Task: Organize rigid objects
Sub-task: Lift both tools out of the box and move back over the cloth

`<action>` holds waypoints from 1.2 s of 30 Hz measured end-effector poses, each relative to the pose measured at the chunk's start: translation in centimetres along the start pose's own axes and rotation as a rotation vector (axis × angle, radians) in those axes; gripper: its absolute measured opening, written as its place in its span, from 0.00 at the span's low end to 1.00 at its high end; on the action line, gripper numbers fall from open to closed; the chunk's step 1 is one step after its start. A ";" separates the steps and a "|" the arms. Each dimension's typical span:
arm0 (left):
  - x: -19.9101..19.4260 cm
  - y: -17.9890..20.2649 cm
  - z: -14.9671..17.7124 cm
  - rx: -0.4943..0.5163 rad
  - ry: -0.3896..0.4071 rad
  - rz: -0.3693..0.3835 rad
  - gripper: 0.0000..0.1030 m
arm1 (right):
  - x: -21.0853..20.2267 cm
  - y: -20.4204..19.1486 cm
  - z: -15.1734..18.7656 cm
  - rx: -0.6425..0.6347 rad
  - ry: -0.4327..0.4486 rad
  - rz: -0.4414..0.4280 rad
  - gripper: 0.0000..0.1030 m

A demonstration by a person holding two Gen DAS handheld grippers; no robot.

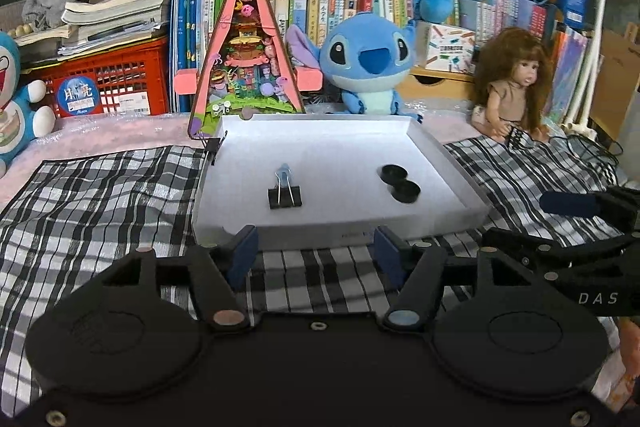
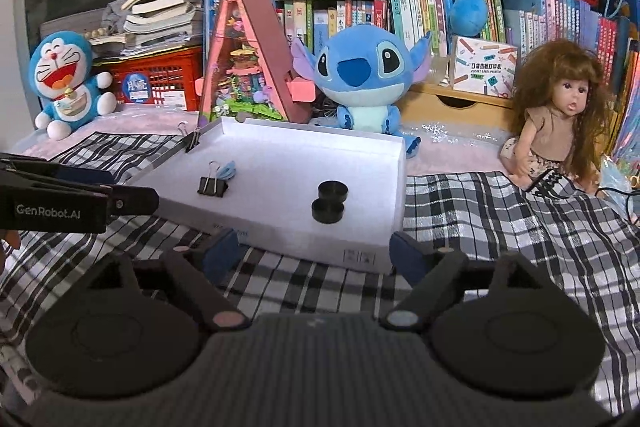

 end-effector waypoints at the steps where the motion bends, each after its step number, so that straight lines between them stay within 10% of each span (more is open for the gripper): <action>1: -0.3 0.1 0.4 0.003 0.001 0.002 0.61 | -0.3 -0.1 0.3 -0.001 0.006 -0.001 0.90; 36: -4.4 -0.2 11.0 -0.014 0.035 -0.043 0.71 | -4.7 -3.6 9.5 -0.095 0.082 0.020 0.98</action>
Point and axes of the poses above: each gripper's, at about its wrist camera, not at the fingertips, and x roughly the way its jaws point, y to its right, z to its underside, the point moved 5 cm from there along x, roughly the way its jaws point, and after that the axes turned 4 degrees about x, right-handed, at the moved point
